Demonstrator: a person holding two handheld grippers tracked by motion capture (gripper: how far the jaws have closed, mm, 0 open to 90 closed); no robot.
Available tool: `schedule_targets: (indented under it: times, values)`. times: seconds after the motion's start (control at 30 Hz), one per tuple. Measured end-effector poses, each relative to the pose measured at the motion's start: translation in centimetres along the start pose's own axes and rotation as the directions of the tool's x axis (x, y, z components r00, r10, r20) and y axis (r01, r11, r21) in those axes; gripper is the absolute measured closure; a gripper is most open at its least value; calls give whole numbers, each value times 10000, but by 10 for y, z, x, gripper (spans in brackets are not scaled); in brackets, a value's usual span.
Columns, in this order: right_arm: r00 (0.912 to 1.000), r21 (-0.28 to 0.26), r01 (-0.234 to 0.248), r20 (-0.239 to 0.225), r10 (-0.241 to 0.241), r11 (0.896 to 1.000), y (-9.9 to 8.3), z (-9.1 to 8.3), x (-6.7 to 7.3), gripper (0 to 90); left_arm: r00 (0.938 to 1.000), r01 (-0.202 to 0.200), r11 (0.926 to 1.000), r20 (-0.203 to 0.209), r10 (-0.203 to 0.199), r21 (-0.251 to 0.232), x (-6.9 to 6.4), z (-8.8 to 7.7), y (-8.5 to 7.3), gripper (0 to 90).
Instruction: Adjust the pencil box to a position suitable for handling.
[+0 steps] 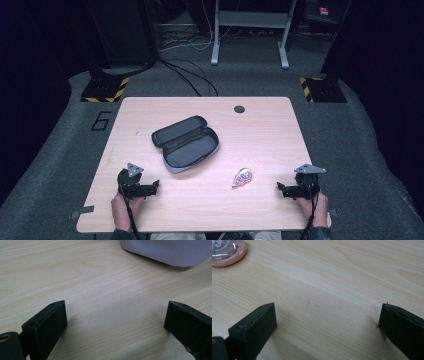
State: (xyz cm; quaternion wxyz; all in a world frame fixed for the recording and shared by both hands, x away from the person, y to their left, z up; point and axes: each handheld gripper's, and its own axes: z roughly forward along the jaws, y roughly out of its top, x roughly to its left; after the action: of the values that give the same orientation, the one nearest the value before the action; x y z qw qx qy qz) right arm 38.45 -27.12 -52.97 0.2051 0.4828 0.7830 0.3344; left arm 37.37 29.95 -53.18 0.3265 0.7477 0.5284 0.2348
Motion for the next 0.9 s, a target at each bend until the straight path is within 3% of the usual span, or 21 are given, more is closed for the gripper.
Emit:
schedule_targets:
  times: [0.33, 0.4, 0.47, 0.63, 0.9]
  values:
    - [9996, 15, -79, 264, 78, 10000, 1, 0, 0, 0, 10000, 11, 10000, -19, -11, 24, 0, 0, 0, 42]
    - [9985, -26, -289, 472, 290, 9996, 1, -1, 2, 2, 10000, 15, 10000, -24, -15, 4, 0, 0, 0, 43]
    - [9979, -16, -556, 322, 556, 9985, 2, -3, 2, 1, 10000, 4, 10000, -23, -4, 13, 0, 0, 0, 43]
    - [9972, -143, -633, 394, 638, 9979, 11, -9, 14, 17, 10000, 12, 10000, -24, -12, 8, 0, 0, 0, 43]
    - [9982, -233, -586, 91, 588, 9980, 28, -12, 37, 37, 10000, 10, 10000, -16, -10, 13, 0, 0, 0, 43]
